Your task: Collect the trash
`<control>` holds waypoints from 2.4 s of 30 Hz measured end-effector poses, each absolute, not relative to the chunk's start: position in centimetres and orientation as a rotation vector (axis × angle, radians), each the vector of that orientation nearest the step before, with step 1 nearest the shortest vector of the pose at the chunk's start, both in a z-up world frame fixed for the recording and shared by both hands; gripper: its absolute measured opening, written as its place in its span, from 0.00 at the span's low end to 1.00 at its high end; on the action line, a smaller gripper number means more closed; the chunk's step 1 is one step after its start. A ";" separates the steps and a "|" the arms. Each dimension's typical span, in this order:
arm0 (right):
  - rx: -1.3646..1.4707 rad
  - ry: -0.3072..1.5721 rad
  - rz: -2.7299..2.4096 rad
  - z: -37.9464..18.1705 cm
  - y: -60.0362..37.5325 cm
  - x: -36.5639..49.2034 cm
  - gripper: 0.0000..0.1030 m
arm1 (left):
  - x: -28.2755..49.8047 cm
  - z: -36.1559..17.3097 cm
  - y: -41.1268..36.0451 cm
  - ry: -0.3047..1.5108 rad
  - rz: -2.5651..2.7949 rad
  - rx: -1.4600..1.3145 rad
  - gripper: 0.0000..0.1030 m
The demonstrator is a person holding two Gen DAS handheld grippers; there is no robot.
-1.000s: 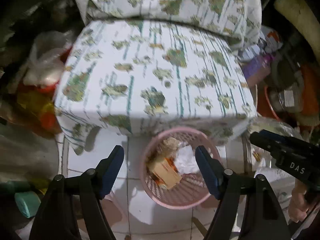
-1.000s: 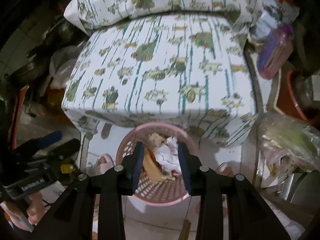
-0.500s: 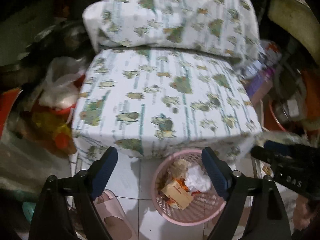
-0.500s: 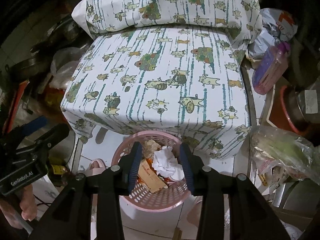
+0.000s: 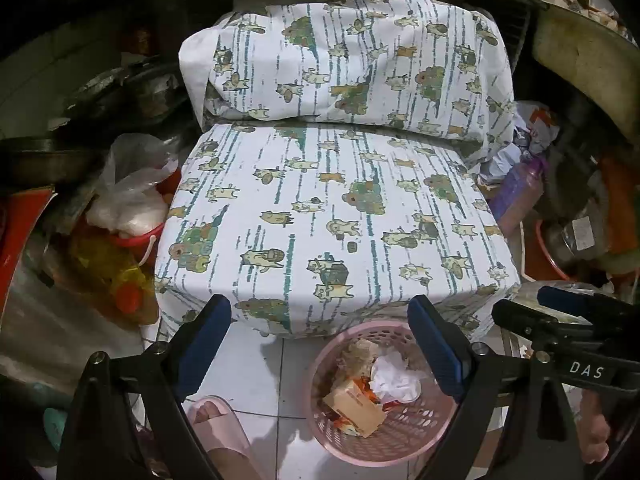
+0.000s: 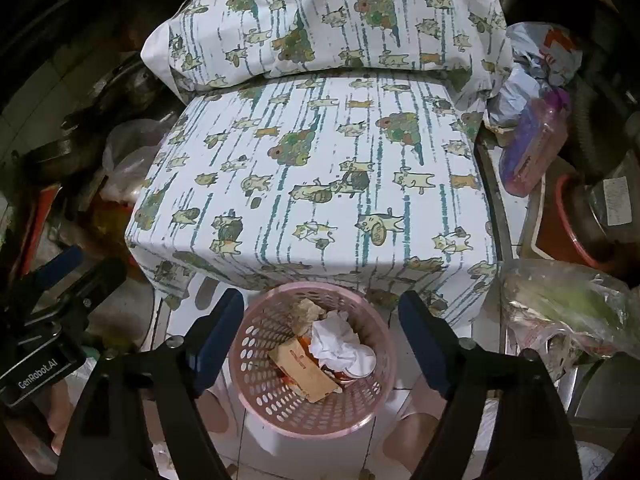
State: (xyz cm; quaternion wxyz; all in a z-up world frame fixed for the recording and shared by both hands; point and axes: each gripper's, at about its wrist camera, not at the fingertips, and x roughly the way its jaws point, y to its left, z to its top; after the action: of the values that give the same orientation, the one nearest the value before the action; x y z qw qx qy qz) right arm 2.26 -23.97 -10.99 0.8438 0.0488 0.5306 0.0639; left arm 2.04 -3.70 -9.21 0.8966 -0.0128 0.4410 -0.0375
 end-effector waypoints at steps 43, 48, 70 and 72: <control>0.075 1.107 0.125 -10.7 -23.9 2.0 0.78 | 1.7 -8.4 -1.7 0.882 -0.004 -0.064 0.89; 0.078 1.106 0.123 -10.7 -23.9 2.0 0.78 | 1.8 -8.4 -1.5 0.900 -0.014 -0.090 0.89; 0.093 1.101 0.123 -10.0 -24.3 2.3 0.78 | 2.0 -8.7 -2.3 0.908 -0.023 -0.069 0.89; 0.093 1.100 0.122 -10.0 -24.3 2.3 0.78 | 2.0 -8.7 -2.3 0.907 -0.023 -0.068 0.89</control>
State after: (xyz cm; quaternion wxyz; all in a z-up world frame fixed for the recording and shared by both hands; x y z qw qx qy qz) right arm 2.25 -24.27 -10.03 0.8496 0.0443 0.5223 0.0581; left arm 1.96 -2.34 -8.67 0.8982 -0.0328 0.4382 -0.0109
